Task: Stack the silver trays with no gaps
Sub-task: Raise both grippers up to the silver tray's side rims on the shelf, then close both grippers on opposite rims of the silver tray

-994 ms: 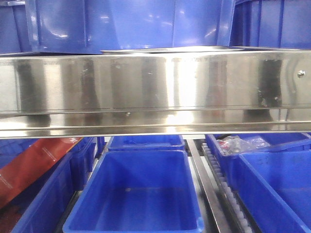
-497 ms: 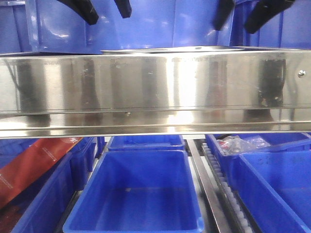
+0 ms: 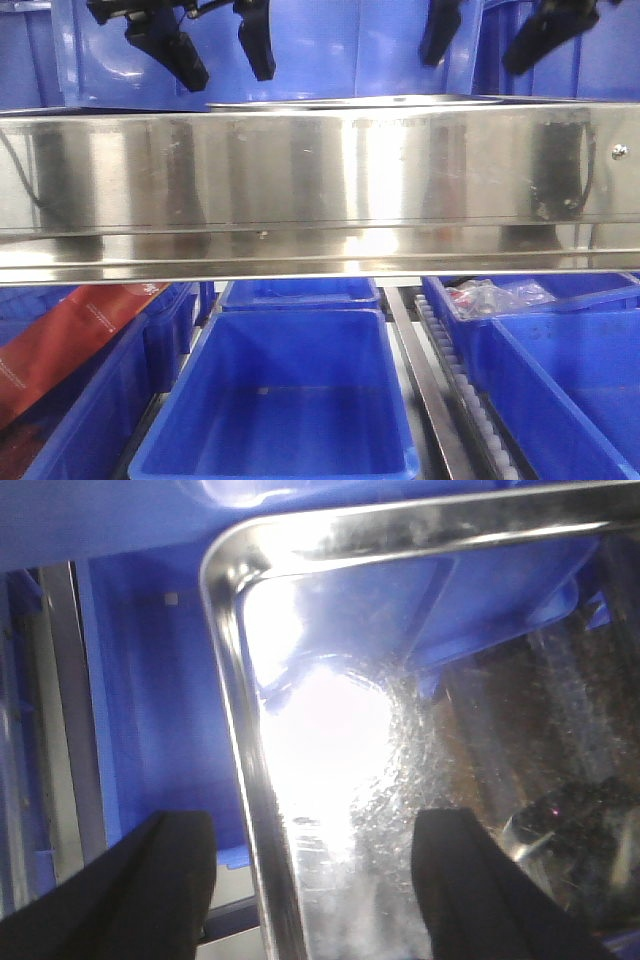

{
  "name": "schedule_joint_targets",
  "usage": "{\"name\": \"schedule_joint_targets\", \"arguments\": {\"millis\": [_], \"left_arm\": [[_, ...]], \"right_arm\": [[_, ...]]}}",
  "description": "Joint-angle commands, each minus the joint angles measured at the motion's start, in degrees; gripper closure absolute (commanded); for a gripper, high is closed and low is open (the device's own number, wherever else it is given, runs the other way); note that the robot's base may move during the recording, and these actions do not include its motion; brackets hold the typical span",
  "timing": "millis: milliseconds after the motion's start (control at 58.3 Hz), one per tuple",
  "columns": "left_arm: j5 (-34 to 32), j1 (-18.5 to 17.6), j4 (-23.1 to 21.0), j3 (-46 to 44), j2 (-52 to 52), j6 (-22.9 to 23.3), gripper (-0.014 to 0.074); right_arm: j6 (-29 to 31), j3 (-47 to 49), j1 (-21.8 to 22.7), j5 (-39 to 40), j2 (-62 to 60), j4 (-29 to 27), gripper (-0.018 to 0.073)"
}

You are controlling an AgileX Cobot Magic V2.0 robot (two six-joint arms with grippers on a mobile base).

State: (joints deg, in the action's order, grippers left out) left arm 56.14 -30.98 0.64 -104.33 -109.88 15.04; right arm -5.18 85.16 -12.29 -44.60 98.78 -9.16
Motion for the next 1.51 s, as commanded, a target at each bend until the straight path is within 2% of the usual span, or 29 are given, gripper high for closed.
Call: {"name": "schedule_joint_targets", "arguments": {"millis": [0,531,1080,1354,1491], "left_arm": [[-0.81,-0.06,0.50,-0.40,-0.10,0.59,0.0258],[-0.56,-0.06,2.63,-0.40,-3.06,0.59,0.0258],[-1.54,-0.06,2.63,-0.40,-3.18,1.53,0.0258],[-0.86,-0.06,2.63,-0.40,-3.18,1.53,0.0258],[-0.86,-0.06,2.63,-0.40,-3.18,1.53,0.0258]], "right_arm": [[-0.14,0.46,-0.14,0.94,0.78,0.68,0.0157],[-0.26,0.46,-0.14,1.20,2.90,1.06,0.0157],[-0.26,0.46,-0.14,1.18,2.90,1.75,0.0157],[-0.26,0.46,-0.14,0.31,2.90,1.70,0.0260],[-0.26,0.46,-0.14,0.19,2.90,1.70,0.0264]]}}
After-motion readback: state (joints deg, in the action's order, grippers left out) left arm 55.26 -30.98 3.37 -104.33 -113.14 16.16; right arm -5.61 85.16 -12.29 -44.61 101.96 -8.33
